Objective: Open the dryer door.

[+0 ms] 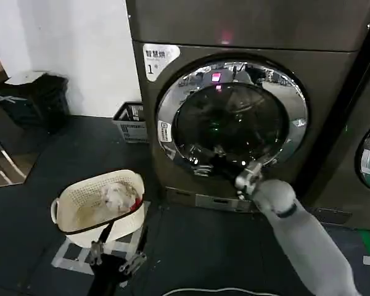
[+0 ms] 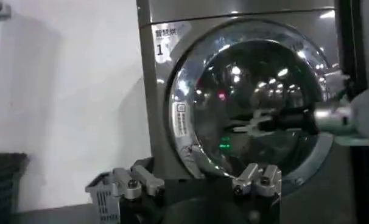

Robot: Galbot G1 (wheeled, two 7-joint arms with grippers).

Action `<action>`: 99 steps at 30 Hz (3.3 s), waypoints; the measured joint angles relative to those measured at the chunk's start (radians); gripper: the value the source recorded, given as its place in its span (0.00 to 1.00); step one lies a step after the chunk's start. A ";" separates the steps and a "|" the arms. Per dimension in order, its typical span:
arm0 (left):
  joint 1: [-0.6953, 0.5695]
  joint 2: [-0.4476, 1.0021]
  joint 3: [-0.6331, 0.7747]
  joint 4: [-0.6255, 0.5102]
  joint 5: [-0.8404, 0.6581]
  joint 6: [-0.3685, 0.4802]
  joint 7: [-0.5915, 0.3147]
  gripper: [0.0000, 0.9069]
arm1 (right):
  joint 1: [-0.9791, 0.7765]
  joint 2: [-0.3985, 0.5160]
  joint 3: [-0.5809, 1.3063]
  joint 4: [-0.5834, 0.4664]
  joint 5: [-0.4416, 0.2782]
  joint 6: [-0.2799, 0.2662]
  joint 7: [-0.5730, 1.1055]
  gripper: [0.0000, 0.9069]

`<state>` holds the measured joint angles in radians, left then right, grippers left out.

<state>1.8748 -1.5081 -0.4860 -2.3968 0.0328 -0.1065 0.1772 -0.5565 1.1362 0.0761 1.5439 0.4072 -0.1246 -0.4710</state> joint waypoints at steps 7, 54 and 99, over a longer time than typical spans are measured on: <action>-0.005 0.001 -0.016 -0.006 -0.023 0.000 0.002 1.00 | 0.061 0.041 -0.032 -0.078 -0.008 0.006 0.003 1.00; -0.576 0.502 -0.079 0.506 -0.749 -0.113 0.078 1.00 | 0.094 -0.063 -0.049 -0.048 0.189 -0.082 -0.408 1.00; -1.593 0.503 0.891 1.035 -1.146 0.056 0.578 1.00 | -0.685 -0.266 1.078 0.091 0.109 0.022 -0.723 1.00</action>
<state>0.2815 -1.0054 0.4046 -1.3614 -1.1135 -0.0508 0.7548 -1.2417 0.8699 1.1539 1.6350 0.5162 -0.1028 -1.1938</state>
